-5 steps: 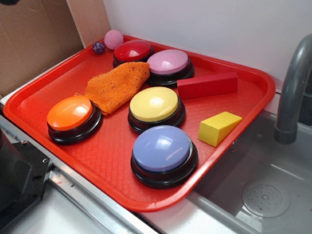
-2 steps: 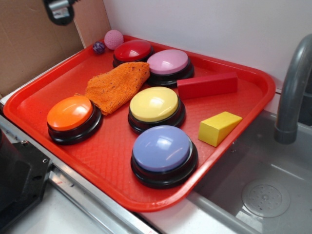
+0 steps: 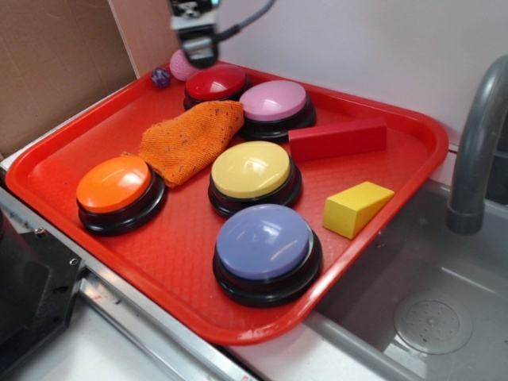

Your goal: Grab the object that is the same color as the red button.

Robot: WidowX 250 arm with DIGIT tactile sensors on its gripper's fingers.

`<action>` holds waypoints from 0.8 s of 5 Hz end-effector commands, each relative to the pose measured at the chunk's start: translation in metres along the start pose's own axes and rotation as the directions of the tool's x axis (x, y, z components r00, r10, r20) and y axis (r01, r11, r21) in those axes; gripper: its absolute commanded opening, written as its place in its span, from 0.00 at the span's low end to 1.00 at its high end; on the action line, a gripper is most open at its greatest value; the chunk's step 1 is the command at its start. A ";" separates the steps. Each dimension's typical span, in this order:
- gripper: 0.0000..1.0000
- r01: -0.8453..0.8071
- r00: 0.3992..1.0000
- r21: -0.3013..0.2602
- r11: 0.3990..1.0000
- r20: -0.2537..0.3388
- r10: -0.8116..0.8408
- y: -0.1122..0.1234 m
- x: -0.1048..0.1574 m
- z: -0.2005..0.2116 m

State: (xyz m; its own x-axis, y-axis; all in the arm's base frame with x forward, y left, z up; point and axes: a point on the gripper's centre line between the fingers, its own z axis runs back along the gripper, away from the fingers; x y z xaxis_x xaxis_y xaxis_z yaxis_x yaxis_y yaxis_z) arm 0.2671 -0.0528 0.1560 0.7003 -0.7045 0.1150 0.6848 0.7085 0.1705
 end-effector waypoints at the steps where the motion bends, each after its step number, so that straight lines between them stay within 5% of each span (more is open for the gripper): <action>1: 1.00 0.092 0.985 -0.018 0.996 0.147 -0.088 0.003 0.056 -0.036; 4: 1.00 0.072 0.994 -0.102 0.992 0.095 -0.062 -0.003 0.080 -0.094</action>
State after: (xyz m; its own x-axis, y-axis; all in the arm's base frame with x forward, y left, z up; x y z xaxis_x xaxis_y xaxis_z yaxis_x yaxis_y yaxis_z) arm 0.3307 -0.0948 0.0501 0.6559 -0.7417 0.1405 0.7446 0.6662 0.0410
